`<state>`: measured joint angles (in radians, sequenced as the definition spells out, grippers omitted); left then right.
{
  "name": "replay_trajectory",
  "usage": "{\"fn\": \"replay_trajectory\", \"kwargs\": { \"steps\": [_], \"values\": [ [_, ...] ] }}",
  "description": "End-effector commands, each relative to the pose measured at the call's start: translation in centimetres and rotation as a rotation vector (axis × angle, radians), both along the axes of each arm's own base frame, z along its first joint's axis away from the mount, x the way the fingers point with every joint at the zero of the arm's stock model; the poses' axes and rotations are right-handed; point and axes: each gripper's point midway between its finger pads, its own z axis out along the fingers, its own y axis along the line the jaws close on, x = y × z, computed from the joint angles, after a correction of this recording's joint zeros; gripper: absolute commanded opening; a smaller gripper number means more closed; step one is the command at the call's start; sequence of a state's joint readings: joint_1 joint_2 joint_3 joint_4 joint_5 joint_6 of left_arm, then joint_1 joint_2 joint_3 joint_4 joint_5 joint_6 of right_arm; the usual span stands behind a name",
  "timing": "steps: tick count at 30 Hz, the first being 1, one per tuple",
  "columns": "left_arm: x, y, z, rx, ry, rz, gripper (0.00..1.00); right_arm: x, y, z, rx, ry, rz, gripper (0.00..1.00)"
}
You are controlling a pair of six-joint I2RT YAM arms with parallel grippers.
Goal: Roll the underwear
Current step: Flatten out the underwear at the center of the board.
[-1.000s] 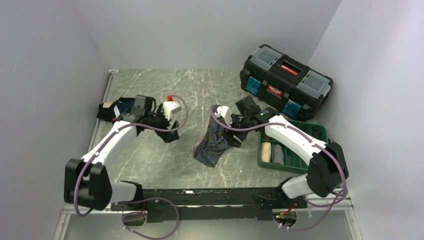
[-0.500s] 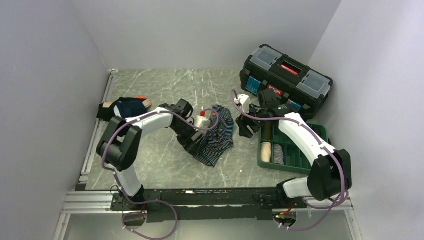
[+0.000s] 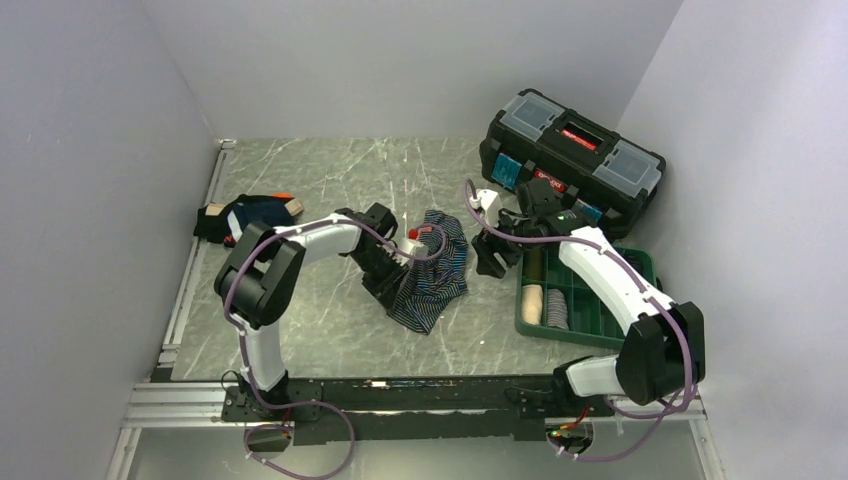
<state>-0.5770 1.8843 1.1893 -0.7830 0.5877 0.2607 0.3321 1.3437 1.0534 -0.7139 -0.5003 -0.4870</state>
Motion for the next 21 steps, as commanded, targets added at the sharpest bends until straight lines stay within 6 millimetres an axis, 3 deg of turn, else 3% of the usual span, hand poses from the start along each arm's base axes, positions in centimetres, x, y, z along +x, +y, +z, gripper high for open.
{"fn": "replay_trajectory", "kwargs": {
  "steps": [1,3,8,12,21],
  "values": [
    [1.3,-0.6,0.8,-0.060,0.000,0.020,0.11,0.0,0.7,1.6,0.044,-0.024,0.040,0.68],
    [2.0,-0.2,1.2,-0.094,0.020,0.062,0.00,-0.2,0.9,1.7,0.055,-0.018,0.059,0.68],
    [5.4,1.9,4.1,-0.248,0.090,0.216,0.00,-1.0,2.6,2.0,0.099,-0.011,0.144,0.69],
    [7.2,3.9,5.8,-0.310,0.108,0.280,0.00,-1.5,5.8,1.8,0.055,-0.058,0.254,0.69],
    [7.1,6.0,3.8,-0.218,0.149,0.322,0.00,0.0,14.2,-0.1,0.038,-0.133,0.399,0.69]
  ]
}}
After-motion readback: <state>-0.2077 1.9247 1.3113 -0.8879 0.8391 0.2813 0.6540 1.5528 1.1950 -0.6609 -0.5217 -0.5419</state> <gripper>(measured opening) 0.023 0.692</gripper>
